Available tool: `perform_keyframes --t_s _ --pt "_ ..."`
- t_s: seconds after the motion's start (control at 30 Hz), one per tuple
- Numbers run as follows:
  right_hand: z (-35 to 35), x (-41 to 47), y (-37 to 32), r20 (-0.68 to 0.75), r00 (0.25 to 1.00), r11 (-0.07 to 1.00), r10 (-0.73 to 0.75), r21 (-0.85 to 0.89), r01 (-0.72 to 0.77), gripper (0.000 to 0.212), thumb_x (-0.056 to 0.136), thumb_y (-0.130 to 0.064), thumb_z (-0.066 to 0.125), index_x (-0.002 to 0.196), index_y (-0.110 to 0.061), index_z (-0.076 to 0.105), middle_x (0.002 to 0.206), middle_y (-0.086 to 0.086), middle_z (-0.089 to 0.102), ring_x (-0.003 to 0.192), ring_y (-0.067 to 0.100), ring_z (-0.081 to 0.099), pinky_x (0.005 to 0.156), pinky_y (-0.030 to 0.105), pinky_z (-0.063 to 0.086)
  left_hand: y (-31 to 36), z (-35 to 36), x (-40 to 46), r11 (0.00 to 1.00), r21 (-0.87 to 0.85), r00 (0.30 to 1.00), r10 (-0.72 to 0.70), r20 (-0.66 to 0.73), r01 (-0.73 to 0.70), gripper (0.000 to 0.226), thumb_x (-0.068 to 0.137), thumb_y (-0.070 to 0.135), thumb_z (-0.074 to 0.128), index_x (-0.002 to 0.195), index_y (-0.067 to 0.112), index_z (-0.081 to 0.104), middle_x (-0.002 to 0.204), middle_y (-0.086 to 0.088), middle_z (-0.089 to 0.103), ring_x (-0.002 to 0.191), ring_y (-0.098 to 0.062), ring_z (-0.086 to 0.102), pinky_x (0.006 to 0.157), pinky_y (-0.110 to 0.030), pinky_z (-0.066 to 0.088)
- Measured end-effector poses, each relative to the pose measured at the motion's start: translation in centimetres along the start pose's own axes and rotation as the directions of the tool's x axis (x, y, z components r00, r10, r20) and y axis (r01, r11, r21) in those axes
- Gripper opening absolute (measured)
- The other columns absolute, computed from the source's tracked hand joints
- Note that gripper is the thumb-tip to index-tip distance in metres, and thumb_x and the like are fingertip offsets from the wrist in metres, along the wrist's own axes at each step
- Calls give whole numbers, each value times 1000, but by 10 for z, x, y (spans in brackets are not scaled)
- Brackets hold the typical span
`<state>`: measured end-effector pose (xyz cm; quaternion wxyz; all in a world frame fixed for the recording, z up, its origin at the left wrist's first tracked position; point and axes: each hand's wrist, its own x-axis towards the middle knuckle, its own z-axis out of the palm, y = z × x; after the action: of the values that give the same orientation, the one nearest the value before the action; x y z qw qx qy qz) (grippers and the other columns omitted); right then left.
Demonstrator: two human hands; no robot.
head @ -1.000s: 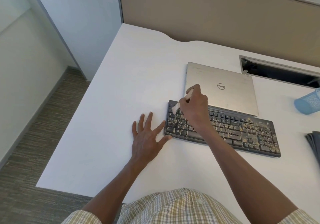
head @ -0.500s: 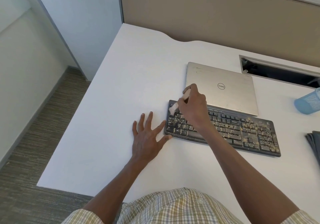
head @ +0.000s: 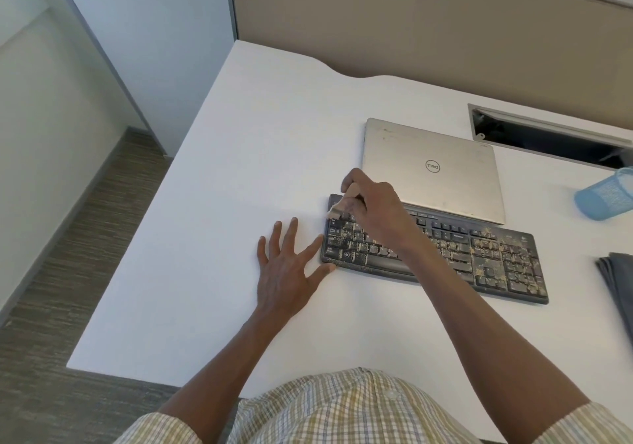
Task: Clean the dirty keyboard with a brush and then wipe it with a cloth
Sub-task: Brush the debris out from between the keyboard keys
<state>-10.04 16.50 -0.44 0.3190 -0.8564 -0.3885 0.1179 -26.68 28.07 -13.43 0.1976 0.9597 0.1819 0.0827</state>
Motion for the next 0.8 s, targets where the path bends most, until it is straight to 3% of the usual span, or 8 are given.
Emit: perform_keyframes --t_s 0.07,0.2,0.37,0.47,0.53,0.63,0.73,0.8 --pt "-6 -2 3 50 999 996 -9 -89 13 26 90 4 49 99 -20 48 72 2 65 56 15 56 50 23 43 0 0 0 1000 -7 1000 -5 -5 5 62 94 78 36 145 46 51 167 -10 23 156 -35 9 122 -60 12" --pt "-15 0 -2 41 999 976 -35 -214 43 27 89 5 50 101 -19 49 70 -1 60 54 0 49 47 12 35 -1 2 1 1000 0 1000 -4 -3 4 62 94 79 37 145 46 50 167 -9 22 156 -34 7 122 -59 10" --pt "-4 2 -7 19 999 991 -50 -127 52 26 91 3 51 101 -20 47 70 3 64 56 20 58 52 30 46 -1 2 0 1000 -2 1000 -5 -2 5 61 94 78 39 144 46 51 167 -9 22 156 -34 8 122 -58 9" --pt "-8 -5 1 15 1000 980 -16 -198 18 23 91 4 53 100 -16 48 68 6 64 50 9 52 46 15 37 0 1 1 1000 -3 1000 -8 -4 8 62 94 78 37 144 45 51 167 -9 22 156 -35 8 122 -59 9" --pt "-14 -9 1 2 1000 979 16 -202 -15 19 90 1 56 100 -13 50 69 4 64 49 2 48 47 12 35 -1 1 0 1000 -6 1000 -9 -1 9 62 94 79 35 145 46 51 168 -9 22 156 -34 7 122 -59 9" --pt "-18 -7 -1 -145 981 988 131 -67 -142 14 92 -8 55 104 -13 49 66 2 60 45 10 50 41 19 38 0 1 0 1000 -16 1000 -11 3 11 62 93 79 36 144 46 51 168 -8 21 156 -34 7 123 -58 7" --pt "-10 1 -2 -353 895 961 274 69 -267 16 92 -9 55 105 -13 49 69 4 60 51 17 56 45 30 45 0 0 0 1000 -20 1000 -13 9 14 62 93 78 36 144 47 50 168 -7 20 156 -33 6 123 -57 6" --pt "-1 -1 0 -380 872 949 310 66 -308 16 92 -9 55 106 -10 47 70 3 59 53 18 58 48 35 48 0 -1 0 1000 -20 1000 -7 -2 7 62 93 78 36 144 46 51 168 -8 22 156 -34 8 123 -58 7"
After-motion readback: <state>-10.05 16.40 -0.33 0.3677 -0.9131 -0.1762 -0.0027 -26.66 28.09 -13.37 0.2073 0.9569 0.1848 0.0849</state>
